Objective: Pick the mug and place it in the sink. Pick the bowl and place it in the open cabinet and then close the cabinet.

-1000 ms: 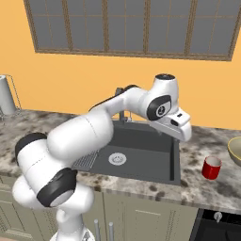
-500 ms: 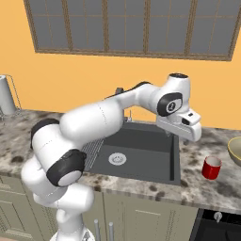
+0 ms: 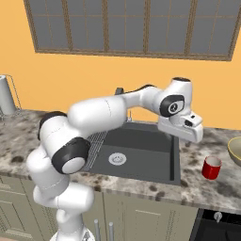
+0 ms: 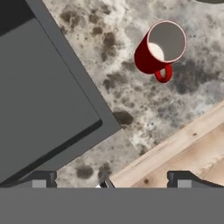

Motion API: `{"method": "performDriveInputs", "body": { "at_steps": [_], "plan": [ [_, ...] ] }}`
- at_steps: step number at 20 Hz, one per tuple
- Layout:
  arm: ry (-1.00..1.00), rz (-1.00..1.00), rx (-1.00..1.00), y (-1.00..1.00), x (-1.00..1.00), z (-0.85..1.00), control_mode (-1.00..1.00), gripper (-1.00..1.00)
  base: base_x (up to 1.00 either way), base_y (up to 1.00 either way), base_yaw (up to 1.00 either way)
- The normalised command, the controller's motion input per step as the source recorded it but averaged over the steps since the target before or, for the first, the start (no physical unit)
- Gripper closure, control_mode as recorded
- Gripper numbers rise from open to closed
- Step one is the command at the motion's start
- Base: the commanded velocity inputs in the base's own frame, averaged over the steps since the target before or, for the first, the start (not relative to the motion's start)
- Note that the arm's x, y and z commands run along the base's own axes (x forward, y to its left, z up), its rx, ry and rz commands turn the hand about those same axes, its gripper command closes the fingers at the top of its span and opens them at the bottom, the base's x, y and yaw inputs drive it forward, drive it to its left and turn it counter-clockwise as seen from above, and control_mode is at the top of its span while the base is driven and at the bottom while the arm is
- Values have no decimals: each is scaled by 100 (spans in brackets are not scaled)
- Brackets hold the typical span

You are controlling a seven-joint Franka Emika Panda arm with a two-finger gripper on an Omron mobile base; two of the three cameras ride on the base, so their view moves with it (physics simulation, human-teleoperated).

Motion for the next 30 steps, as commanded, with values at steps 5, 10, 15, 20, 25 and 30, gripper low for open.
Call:
{"method": "performDriveInputs", "body": {
  "at_steps": [5, 10, 15, 20, 25, 30],
  "plan": [
    [0, 10, 1, -26, 4, -32, -100, -100, 0, 0, 0],
    [0, 10, 1, -32, 7, -22, -100, -100, 0, 0, 0],
    [0, 8, 7, -33, 10, -14, -100, -100, 0, 0, 0],
    [0, 7, 8, -24, 10, -8, -100, -100, 0, 0, 0],
    [0, 8, 5, -26, 11, -10, -100, -100, 0, 0, 0],
    [0, 3, 4, -30, 2, -11, -100, -100, 0, 0, 0]
  ]
}}
